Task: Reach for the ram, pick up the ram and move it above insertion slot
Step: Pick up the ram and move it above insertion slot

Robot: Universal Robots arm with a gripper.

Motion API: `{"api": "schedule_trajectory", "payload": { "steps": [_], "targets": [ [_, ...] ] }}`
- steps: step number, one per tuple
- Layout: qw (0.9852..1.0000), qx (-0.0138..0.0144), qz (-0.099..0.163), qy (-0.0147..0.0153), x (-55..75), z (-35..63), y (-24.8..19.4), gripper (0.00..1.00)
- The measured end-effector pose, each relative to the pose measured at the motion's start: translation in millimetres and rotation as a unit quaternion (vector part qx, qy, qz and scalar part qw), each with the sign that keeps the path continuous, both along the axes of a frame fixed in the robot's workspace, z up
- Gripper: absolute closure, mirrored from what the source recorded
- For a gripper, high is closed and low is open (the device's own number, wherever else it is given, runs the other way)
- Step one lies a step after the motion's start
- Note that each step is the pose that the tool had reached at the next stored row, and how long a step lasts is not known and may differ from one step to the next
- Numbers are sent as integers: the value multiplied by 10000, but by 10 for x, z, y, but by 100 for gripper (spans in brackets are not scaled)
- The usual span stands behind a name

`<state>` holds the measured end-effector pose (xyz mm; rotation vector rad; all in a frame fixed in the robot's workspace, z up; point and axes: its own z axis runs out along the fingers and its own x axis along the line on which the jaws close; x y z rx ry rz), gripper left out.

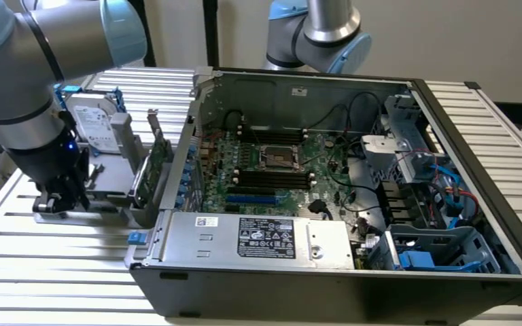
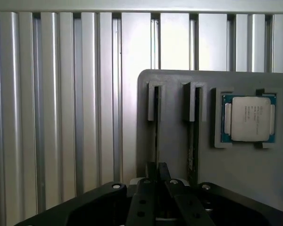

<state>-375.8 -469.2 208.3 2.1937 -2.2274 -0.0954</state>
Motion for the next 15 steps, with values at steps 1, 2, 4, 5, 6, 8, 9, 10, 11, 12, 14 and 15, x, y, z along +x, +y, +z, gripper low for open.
{"api": "schedule_trajectory", "payload": {
  "steps": [1,2,4,5,6,8,9,10,11,12,14,15],
  "targets": [
    [10000,0,0,0,0,20,0,86],
    [10000,0,0,1,1,41,0,86],
    [10000,0,0,1,2,91,0,86],
    [10000,0,0,2,3,122,0,86],
    [10000,0,0,4,4,162,0,86],
    [10000,0,0,6,8,253,0,86],
    [10000,0,0,9,10,298,0,86],
    [10000,0,0,10,13,345,0,86],
    [10000,0,0,11,17,389,0,86],
    [10000,0,0,11,23,434,0,86],
    [10000,0,0,12,40,528,0,86],
    [10000,0,0,13,51,573,0,86]
  ]
}}
